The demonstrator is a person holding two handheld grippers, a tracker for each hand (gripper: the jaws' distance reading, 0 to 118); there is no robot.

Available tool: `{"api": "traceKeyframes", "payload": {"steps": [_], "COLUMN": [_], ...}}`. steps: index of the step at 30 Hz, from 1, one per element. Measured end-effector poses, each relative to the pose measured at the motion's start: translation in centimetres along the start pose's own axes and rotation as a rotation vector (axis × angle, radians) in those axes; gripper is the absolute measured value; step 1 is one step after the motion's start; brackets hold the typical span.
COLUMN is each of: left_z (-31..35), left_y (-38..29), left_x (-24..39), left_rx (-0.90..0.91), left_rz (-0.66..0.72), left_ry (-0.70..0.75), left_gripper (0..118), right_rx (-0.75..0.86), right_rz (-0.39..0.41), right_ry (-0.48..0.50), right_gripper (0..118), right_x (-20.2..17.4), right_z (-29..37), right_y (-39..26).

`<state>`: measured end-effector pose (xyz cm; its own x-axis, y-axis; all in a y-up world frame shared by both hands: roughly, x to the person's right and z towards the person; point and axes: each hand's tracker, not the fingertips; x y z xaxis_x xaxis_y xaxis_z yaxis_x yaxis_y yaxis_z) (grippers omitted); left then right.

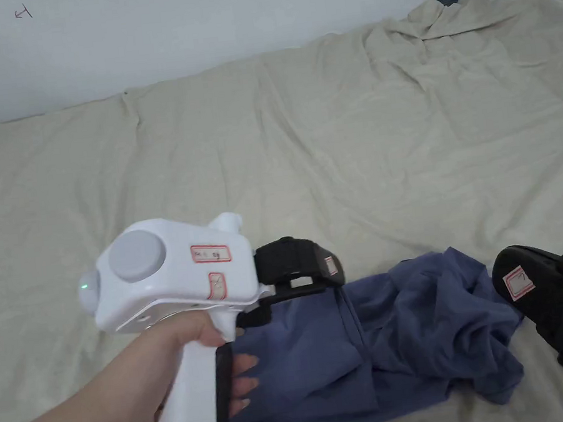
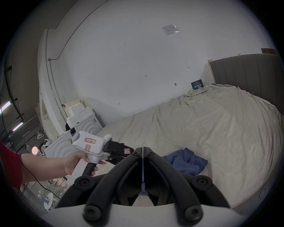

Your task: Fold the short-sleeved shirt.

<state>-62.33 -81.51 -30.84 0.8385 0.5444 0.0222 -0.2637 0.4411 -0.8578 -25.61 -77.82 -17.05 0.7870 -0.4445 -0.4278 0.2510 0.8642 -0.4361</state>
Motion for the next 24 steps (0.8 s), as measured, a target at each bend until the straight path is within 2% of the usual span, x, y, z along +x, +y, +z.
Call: {"api": "traceKeyframes", "payload": {"steps": [1, 2, 3, 4, 5, 7, 10, 14, 16, 20, 22, 24], "left_z": [0.9, 1.1, 1.6, -0.1, -1.2, -3.3, -6.5, -10.7, -11.6, -11.7, -11.4, -11.2], "left_y": [-0.3, -0.5, -0.8, -1.2, -1.4, -2.2, -2.8, -3.1, -3.1, -3.0, -3.1, -3.5], "left_x": [0.1, 0.1, 0.2, 0.3, 0.1, -0.3, -0.1, 2.1, 3.5, 5.9, 6.3, 6.5], "left_rx": [0.008, -0.009, -0.027, -0.069, -0.102, -0.123, -0.161, -0.271, -0.254, -0.245, -0.272, -0.32], "left_rz": [-0.039, -0.083, -0.114, -0.157, -0.191, -0.18, -0.089, -0.142, -0.202, -0.266, -0.275, -0.24], "left_ry": [0.077, 0.165, 0.23, 0.293, 0.339, 0.312, 0.211, 0.234, 0.263, 0.207, 0.134, -0.022], "left_gripper": [105, 90, 63, 22, 7, 7, 7, 7, 7, 7, 7, 7], "right_rx": [0.004, 0.007, 0.008, 0.007, 0.003, -0.009, -0.028, -0.046, -0.041, -0.032, -0.034, -0.034], "right_rz": [-0.001, -0.003, -0.006, -0.008, -0.011, -0.017, -0.021, -0.035, -0.052, -0.051, -0.06, -0.06], "right_ry": [0.003, 0.004, 0.006, 0.008, 0.009, 0.01, 0.015, 0.005, 0.011, -0.008, -0.005, 0.0], "right_gripper": [4, 4, 4, 4, 4, 4, 4, 4, 4, 4, 4, 4], "right_x": [0.0, 0.0, 0.0, 0.0, 0.0, 0.2, 0.5, 1.0, 1.2, 1.3, 1.2, 1.0], "right_z": [0.0, -0.1, -0.1, -0.2, -0.4, -0.5, -0.7, -0.8, -0.7, -0.8, -1.0, -1.0], "right_y": [0.0, -0.1, -0.2, -0.3, -0.5, -0.8, -1.1, -1.0, -0.9, -0.7, -0.5, -0.5]}}
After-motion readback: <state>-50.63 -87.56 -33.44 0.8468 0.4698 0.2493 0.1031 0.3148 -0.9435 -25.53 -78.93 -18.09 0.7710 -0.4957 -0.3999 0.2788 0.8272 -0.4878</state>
